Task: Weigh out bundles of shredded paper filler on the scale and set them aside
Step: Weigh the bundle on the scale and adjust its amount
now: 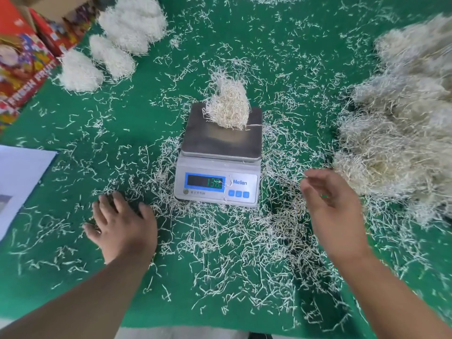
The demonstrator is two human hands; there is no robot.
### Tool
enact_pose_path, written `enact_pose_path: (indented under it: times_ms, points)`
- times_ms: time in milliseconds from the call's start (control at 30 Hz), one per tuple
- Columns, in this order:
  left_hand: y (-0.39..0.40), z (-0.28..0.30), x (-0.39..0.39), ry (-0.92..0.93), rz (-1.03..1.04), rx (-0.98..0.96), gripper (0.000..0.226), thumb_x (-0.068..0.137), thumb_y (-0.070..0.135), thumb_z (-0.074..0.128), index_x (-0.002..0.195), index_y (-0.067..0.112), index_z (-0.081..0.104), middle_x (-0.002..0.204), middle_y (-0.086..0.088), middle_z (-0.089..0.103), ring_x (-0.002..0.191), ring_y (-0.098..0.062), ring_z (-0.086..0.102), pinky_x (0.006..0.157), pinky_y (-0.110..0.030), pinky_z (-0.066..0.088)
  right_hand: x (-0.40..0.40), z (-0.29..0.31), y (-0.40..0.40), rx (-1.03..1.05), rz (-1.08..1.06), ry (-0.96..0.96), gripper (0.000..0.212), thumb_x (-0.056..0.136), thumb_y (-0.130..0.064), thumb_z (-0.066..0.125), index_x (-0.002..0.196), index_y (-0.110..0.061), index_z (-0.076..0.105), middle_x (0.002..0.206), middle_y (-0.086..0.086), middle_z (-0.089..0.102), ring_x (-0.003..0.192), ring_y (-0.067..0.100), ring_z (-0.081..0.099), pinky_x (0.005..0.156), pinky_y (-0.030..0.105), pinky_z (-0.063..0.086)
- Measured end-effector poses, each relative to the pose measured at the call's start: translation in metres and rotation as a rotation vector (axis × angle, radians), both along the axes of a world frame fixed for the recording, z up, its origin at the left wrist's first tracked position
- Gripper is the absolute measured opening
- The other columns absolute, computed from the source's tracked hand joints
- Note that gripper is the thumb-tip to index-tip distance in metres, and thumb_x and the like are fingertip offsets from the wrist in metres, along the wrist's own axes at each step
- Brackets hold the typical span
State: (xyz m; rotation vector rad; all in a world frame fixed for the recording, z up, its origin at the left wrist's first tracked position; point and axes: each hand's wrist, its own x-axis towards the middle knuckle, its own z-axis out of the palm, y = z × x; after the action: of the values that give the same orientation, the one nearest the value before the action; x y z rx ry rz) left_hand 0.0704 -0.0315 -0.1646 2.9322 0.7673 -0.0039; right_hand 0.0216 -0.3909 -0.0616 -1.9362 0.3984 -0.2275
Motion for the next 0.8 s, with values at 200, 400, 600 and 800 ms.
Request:
enact_pose_path:
  times_ms: [200, 400, 600, 800]
  points:
    - [-0.001, 0.004, -0.001, 0.029, 0.002, -0.002, 0.076, 0.099, 0.056, 0.018, 0.163, 0.015, 0.011, 0.172, -0.010, 0.011, 0.159, -0.028, 0.010, 0.123, -0.064, 0.013, 0.036, 0.006, 0.056, 0.200, 0.304, 0.102, 0.035, 0.102, 0.001, 0.060, 0.109, -0.031, 0.074, 0.116, -0.016, 0.075, 0.096, 0.011, 0.074, 0.078, 0.037, 0.064]
    - [-0.001, 0.003, 0.000, 0.038, 0.006, 0.013, 0.078, 0.098, 0.058, 0.016, 0.163, 0.017, 0.007, 0.172, -0.006, 0.008, 0.159, -0.025, 0.007, 0.123, -0.062, 0.010, 0.082, -0.004, 0.095, 0.568, 0.291, 0.314, 0.033, 0.099, 0.006, 0.060, 0.118, -0.018, 0.074, 0.123, -0.008, 0.075, 0.104, 0.018, 0.076, 0.092, 0.045, 0.063]
    - [-0.002, 0.005, 0.000, 0.028, 0.009, -0.007, 0.079, 0.097, 0.058, 0.019, 0.163, 0.017, 0.009, 0.172, -0.007, 0.010, 0.159, -0.026, 0.010, 0.124, -0.062, 0.011, 0.036, -0.011, 0.093, 0.472, 0.472, 0.538, 0.031, 0.104, -0.004, 0.056, 0.126, -0.023, 0.067, 0.121, -0.009, 0.075, 0.102, 0.014, 0.076, 0.087, 0.035, 0.064]
    - [-0.003, 0.008, -0.002, 0.031, 0.026, 0.002, 0.077, 0.099, 0.057, 0.020, 0.164, 0.016, 0.012, 0.171, -0.008, 0.011, 0.158, -0.029, 0.013, 0.123, -0.062, 0.009, 0.056, 0.030, 0.066, 0.411, 0.387, 0.483, 0.024, 0.105, -0.012, 0.063, 0.111, -0.032, 0.074, 0.107, -0.006, 0.079, 0.065, 0.014, 0.070, 0.062, 0.027, 0.060]
